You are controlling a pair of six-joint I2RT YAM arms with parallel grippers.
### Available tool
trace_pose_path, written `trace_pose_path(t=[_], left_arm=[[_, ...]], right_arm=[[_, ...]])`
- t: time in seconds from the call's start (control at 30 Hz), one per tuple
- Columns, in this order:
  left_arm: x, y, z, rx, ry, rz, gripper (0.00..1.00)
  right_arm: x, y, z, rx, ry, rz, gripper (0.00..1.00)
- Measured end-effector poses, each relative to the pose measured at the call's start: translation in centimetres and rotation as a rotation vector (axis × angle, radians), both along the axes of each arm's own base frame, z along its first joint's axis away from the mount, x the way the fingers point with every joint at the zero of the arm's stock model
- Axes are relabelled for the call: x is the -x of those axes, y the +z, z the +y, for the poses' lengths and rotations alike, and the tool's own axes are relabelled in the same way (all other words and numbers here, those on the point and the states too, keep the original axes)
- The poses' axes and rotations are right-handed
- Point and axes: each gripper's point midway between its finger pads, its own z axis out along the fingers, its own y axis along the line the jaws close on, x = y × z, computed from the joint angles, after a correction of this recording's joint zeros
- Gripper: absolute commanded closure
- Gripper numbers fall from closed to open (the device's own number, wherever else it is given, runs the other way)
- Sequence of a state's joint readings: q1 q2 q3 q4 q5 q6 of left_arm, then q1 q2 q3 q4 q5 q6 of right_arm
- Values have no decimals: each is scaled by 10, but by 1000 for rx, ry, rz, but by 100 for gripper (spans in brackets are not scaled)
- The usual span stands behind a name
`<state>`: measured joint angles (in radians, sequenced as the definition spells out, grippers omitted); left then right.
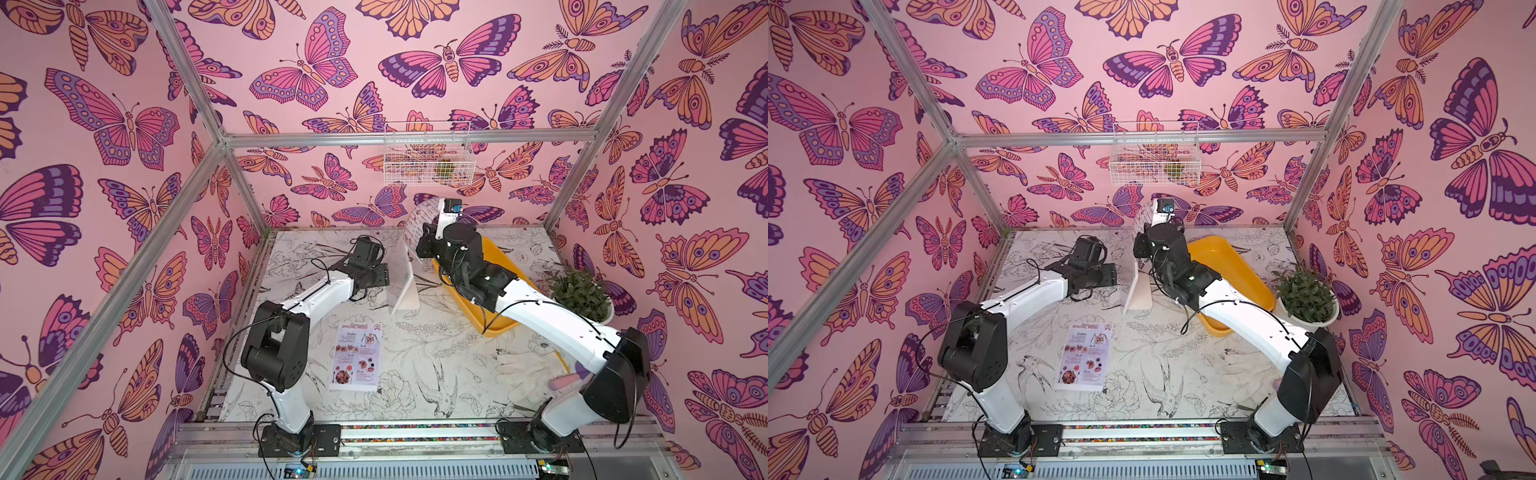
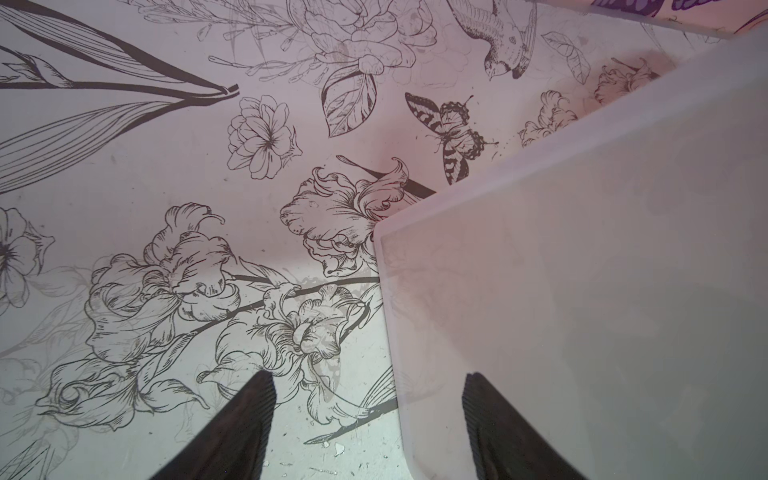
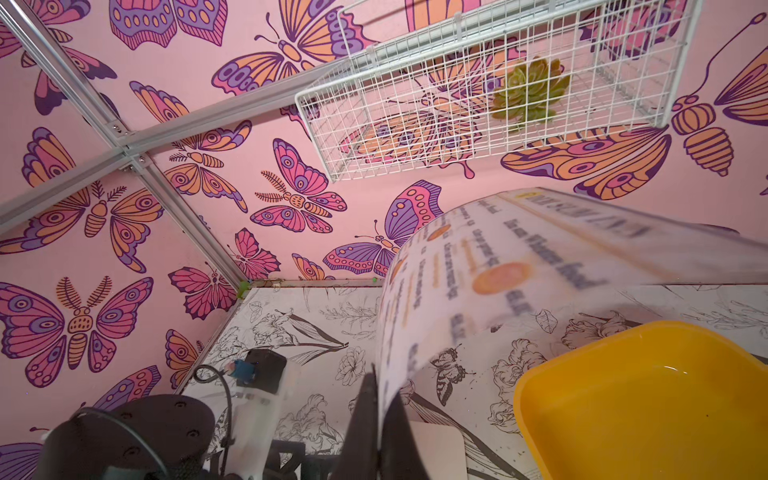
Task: Replace the menus in the menu holders
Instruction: Insert the menu into the menu holder.
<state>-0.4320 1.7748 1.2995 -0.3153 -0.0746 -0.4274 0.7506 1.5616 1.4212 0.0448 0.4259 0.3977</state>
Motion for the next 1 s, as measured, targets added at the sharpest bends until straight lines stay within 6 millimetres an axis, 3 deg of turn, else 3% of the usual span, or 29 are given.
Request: trace_pose_path(t=[1.0], left_arm=[[2, 0, -5, -16, -6, -8, 27]], right_arm=[[-5, -16, -6, -111, -33, 53, 100]])
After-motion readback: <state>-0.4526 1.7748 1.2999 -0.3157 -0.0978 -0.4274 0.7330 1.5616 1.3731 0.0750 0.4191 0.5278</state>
